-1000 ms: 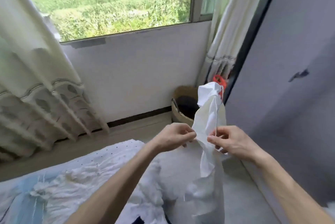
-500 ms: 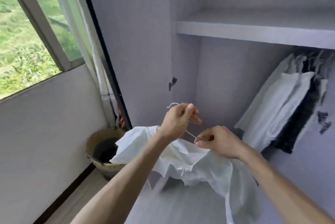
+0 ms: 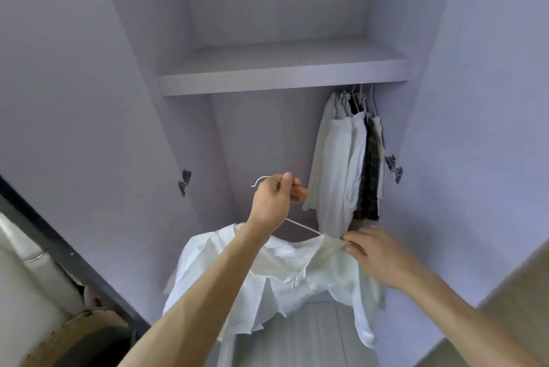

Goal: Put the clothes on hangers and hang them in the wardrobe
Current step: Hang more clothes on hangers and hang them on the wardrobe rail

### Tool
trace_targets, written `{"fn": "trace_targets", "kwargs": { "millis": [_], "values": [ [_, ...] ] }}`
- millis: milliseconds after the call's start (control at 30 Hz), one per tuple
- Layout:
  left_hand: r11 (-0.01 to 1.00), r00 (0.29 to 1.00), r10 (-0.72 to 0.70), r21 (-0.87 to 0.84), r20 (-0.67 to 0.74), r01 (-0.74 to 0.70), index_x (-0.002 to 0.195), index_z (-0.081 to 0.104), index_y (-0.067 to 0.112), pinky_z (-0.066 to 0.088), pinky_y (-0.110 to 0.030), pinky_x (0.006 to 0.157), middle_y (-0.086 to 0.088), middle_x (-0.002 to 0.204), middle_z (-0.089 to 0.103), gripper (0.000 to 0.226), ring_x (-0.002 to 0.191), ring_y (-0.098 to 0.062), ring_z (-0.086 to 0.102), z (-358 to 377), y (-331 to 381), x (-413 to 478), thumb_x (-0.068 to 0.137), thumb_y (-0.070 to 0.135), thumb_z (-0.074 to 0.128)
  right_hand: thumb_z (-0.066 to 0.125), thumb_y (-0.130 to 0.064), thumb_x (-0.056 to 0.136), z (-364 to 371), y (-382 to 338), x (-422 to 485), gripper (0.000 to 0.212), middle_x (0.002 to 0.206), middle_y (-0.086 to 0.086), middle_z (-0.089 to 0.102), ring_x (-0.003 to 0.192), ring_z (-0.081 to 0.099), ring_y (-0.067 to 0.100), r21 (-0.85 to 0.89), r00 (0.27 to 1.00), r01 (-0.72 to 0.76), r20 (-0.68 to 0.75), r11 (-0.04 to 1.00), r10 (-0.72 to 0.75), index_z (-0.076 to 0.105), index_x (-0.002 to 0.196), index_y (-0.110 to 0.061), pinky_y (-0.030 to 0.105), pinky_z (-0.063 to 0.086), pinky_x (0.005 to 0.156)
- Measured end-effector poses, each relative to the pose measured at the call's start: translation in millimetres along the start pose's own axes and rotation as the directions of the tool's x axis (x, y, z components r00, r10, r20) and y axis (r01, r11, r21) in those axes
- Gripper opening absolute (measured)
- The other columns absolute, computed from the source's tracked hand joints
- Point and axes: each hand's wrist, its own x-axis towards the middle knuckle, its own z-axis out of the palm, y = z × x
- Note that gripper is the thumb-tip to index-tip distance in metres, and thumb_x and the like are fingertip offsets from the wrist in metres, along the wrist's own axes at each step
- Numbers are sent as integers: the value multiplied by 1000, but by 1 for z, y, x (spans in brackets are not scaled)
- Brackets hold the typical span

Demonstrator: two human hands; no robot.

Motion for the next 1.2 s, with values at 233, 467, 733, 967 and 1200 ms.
{"fn": "trace_targets", "kwargs": {
  "millis": [233, 467, 733, 967, 1200],
  "values": [
    [973, 983, -87, 224, 163, 49, 107, 54, 10, 43, -26, 86, 9, 93, 72, 25, 94, -16, 65, 36, 13, 54, 107, 21, 32, 49, -35, 96, -13, -16, 6, 13, 82, -12, 61, 78, 56, 14, 110, 970, -102, 230, 989, 74, 45, 83, -37, 37, 50, 77],
    [922, 953, -180, 378, 243, 78, 76, 45, 15, 37, -23, 56, 3, 69, 40, 18, 57, -13, 36, 53, 20, 120, 93, 17, 49, 55, -24, 87, -19, -12, 52, 9, 70, -6, 57, 62, 53, 13, 314, 938, -224, 325, 923, 117, 57, 81, -17, 32, 44, 60],
    [906, 943, -152, 424, 295, 14, 91, 61, 8, 39, -15, 68, -8, 147, 49, 13, 96, -2, 59, 61, 31, 210, 93, 19, 56, 64, -8, 91, -45, 11, 132, 8, 69, 0, 50, 51, 49, 9, 724, 864, -386, 501, 571, -50, 57, 93, -13, 23, 40, 47],
    [639, 958, 211, 714, 194, -286, 125, 57, 19, 46, -38, 96, -3, 134, 53, 32, 124, -24, 48, 62, 50, 259, 95, 27, 53, 64, -8, 93, -41, 52, 178, 18, 77, 1, 48, 61, 60, 14, 775, 918, -324, 397, 543, -18, 49, 83, -12, 27, 50, 54],
    [245, 797, 592, 915, 121, -321, 148, 38, 17, 18, -55, 120, -10, 161, 25, 58, 148, -30, 21, 15, 51, 329, 94, 29, 55, 64, -12, 94, -39, 77, 218, 12, 81, 4, 50, 64, 61, 12, 784, 938, -307, 344, 540, 35, 53, 89, -7, 24, 52, 57]
  ]
}}
